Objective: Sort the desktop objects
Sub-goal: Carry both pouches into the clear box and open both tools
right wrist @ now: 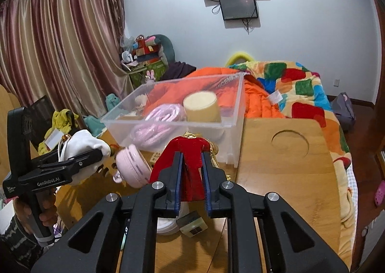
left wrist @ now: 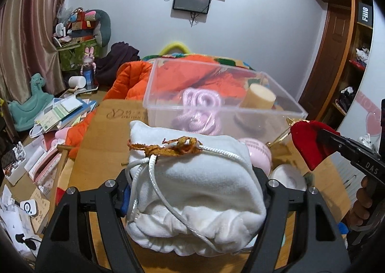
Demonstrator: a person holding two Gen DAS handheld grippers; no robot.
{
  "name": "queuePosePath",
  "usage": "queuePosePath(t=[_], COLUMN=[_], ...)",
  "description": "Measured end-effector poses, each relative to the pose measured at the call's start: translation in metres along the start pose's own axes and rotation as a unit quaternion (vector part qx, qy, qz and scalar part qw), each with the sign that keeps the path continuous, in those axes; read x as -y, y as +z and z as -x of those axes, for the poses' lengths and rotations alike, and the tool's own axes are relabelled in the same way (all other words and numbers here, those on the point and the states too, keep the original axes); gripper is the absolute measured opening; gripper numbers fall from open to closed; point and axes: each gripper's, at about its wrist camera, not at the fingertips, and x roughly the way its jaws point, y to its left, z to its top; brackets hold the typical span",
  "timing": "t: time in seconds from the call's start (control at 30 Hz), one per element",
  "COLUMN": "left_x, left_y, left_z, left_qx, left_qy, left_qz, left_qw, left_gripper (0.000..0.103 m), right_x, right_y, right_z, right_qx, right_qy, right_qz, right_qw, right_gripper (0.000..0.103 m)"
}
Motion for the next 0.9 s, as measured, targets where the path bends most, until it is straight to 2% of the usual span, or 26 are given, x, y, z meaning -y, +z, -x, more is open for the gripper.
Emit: queuePosePath(t=[0.47,0.73,0.9], left_x=[0.006,0.009,0.005], left_y=[0.063,0.098,0.115], left_z=[0.017,0.009,-0.008], left_qx=[0.039,0.054,0.040], left_qy=[-0.016,-0.017,-0.033], left_qz=[-0.019,-0.034,-0.026], left_qw=[0.9989,0.9978,0.9983], left_gripper=[0.072,0.072,0.072], right_x=[-0.003,0.000,-0.003], right_y=[0.043,0.066,0.078], right_z=[0.024,0.013,-0.002], right_qx=[0.057,0.067,0.068], right_qy=[-0.011,-0.011,-0.009], right_qz=[0.022,0.026,0.032], right_qw=[0.998,0.997,0.997], right_gripper=[0.013,0.013,0.013])
